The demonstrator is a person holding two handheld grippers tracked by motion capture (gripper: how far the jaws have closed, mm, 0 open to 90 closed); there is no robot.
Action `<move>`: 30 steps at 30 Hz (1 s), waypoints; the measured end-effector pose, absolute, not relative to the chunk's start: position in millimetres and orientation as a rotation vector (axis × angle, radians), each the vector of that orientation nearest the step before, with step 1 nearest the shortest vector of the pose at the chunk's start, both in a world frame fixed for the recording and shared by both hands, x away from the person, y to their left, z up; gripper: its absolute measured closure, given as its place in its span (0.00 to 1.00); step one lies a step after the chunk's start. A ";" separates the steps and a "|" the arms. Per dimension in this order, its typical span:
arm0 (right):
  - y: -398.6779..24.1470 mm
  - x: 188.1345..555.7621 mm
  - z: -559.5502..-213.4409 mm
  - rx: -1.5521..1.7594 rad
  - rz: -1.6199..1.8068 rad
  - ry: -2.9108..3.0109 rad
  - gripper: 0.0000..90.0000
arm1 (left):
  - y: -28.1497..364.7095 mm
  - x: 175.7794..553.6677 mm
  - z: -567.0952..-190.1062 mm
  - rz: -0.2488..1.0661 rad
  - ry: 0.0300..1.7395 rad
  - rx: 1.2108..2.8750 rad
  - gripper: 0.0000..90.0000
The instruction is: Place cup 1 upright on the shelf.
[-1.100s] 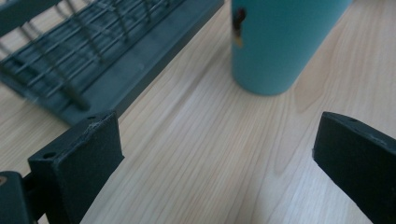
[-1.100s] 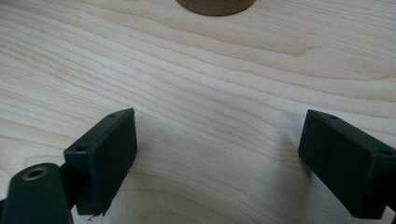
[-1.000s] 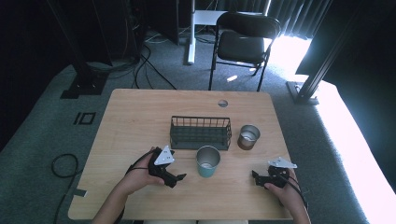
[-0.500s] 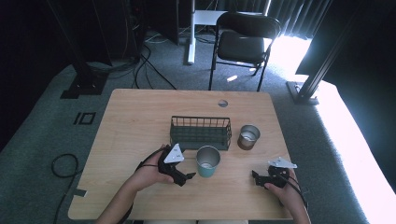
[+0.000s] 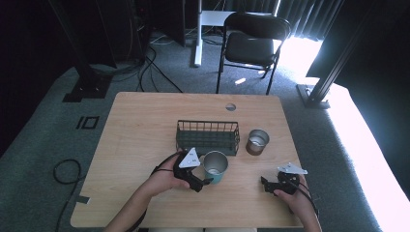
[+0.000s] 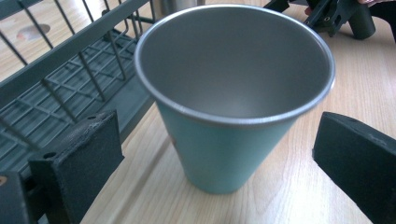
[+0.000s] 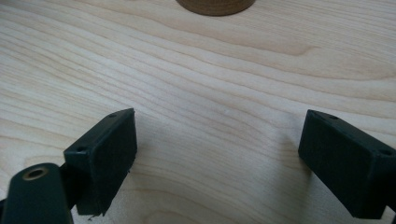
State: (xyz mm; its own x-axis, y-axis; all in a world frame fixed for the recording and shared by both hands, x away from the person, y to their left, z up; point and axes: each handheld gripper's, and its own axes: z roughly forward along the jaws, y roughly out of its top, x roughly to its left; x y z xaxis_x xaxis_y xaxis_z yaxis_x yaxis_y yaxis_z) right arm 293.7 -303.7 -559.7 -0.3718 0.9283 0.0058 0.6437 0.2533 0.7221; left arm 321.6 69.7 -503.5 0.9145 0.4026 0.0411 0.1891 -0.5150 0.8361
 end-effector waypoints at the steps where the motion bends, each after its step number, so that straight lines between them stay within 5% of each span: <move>1: -303.7 293.7 -559.7 1.430 0.904 2.107 0.12 | 67.8 322.0 -503.8 0.280 0.420 2.122 0.02; 25: -303.7 293.7 -559.7 1.430 0.905 2.107 0.12 | 41.2 327.4 -509.8 0.281 0.404 2.078 0.02; 30: -303.7 293.7 -559.7 1.430 0.905 2.107 0.12 | 38.4 327.0 -510.4 0.285 0.428 2.061 0.15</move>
State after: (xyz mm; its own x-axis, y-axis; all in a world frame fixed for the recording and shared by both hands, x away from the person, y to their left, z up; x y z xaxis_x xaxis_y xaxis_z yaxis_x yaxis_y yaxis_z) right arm 293.7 -303.7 -559.7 -0.3715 0.9284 0.0062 0.6439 0.2528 0.7221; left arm 327.0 38.4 -510.4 0.9106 0.4124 0.0275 0.1836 -0.4633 0.8669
